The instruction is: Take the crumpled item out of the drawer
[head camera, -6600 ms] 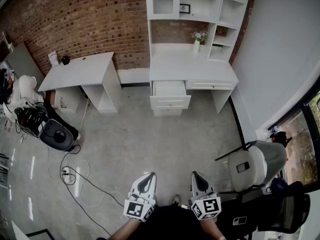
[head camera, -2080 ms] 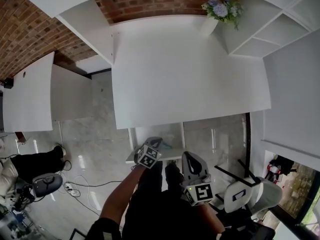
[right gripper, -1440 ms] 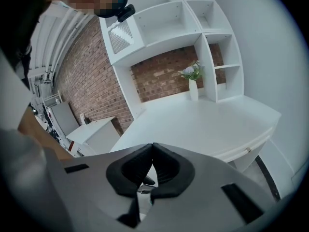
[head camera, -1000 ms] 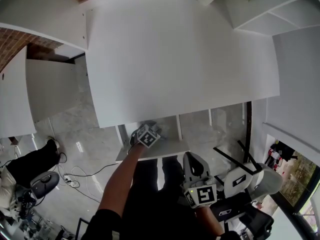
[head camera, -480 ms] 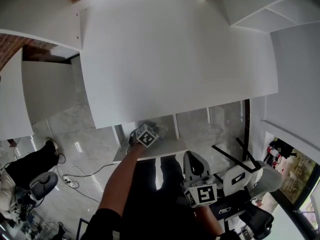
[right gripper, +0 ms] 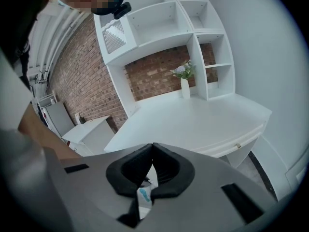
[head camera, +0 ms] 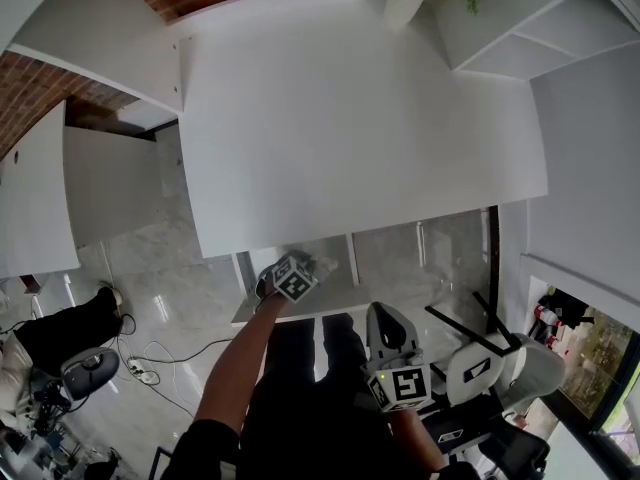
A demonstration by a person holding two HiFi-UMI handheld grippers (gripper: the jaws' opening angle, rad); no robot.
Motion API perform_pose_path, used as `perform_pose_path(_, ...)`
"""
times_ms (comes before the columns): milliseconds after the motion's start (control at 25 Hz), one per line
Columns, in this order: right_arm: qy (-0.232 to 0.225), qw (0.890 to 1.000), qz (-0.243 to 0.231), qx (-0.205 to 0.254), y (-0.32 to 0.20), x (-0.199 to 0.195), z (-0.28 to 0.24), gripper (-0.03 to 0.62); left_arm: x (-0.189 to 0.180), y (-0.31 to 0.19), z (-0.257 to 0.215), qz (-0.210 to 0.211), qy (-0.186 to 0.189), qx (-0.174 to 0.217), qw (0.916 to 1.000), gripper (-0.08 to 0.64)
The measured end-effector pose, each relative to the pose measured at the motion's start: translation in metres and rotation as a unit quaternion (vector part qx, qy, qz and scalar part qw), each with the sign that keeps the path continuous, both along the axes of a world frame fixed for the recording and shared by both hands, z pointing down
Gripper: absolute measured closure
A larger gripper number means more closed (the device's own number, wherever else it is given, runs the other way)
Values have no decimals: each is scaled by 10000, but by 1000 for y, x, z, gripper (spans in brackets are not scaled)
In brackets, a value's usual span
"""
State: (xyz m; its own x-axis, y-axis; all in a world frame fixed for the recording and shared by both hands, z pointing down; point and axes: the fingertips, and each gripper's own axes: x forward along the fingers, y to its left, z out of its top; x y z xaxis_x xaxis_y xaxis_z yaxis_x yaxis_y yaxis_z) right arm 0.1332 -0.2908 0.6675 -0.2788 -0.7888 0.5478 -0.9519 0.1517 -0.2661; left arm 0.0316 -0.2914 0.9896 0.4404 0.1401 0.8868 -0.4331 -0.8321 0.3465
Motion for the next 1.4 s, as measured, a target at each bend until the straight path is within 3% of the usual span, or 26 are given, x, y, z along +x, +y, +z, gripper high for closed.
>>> perform_pose_path(400,-11,9991,-207,376,28,9,-43,578,-8,2,-87,-362,-49,772,9963,494)
perform_pose_path(600,-141,9951,-496,849,43,9,-77,578,-17,-7,-151,-1105,117,1604,9808,495)
perform_pose_path(760,-172,9904,-882,1054,67,0,-108,578,-36,7,-215,-1831,291,2171,9584,495)
perform_pose_path(960,-215,9817,-1340,1337,91,-16,-132,578,-65,40,-284,-2638,548,2827,9206,495)
perform_pose_path(1120,-227,9766,-1521,1504,101,-30,-152,578,-90,70,-333,-3157,671,3131,8932,496)
perform_pose_path(1400,-143,9731,-1539,1711,116,-56,-180,578,-137,107,-408,-3999,1075,3677,8327,497)
